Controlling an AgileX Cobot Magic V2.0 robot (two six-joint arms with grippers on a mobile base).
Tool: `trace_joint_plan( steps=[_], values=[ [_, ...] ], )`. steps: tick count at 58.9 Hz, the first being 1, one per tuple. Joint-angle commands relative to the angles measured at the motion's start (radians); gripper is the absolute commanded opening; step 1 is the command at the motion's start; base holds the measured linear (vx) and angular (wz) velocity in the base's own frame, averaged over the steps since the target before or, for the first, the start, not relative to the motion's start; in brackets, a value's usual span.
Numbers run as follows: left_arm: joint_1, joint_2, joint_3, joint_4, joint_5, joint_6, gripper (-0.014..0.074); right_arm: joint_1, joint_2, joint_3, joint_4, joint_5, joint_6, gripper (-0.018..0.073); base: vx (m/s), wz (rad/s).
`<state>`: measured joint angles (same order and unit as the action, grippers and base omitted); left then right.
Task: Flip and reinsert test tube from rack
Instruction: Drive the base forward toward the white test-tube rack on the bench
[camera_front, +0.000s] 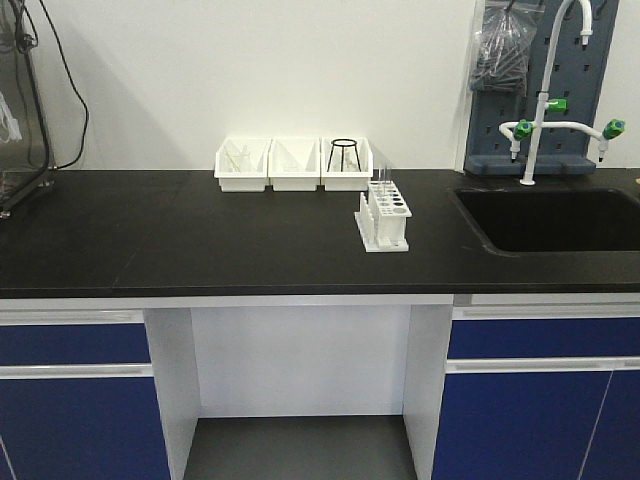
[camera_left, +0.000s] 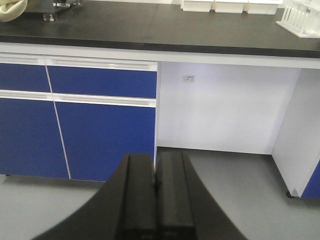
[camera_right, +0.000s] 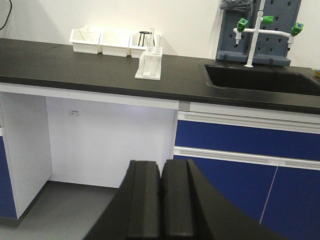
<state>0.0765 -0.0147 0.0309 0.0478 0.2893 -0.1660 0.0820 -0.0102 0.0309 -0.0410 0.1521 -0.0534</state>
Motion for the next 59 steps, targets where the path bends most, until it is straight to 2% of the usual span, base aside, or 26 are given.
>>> trace_joint_plan(
  steps=[1, 59],
  values=[
    [-0.007, -0.013, 0.001, -0.004, -0.086, 0.000, -0.0006, -0.003, -0.010, 0.001, -0.004, -0.088, -0.002, -0.0008, 0.00, 0.00],
    [-0.007, -0.013, 0.001, -0.004, -0.086, 0.000, -0.0006, -0.003, -0.010, 0.001, -0.004, -0.088, -0.002, -0.0008, 0.02, -0.01]
  ],
)
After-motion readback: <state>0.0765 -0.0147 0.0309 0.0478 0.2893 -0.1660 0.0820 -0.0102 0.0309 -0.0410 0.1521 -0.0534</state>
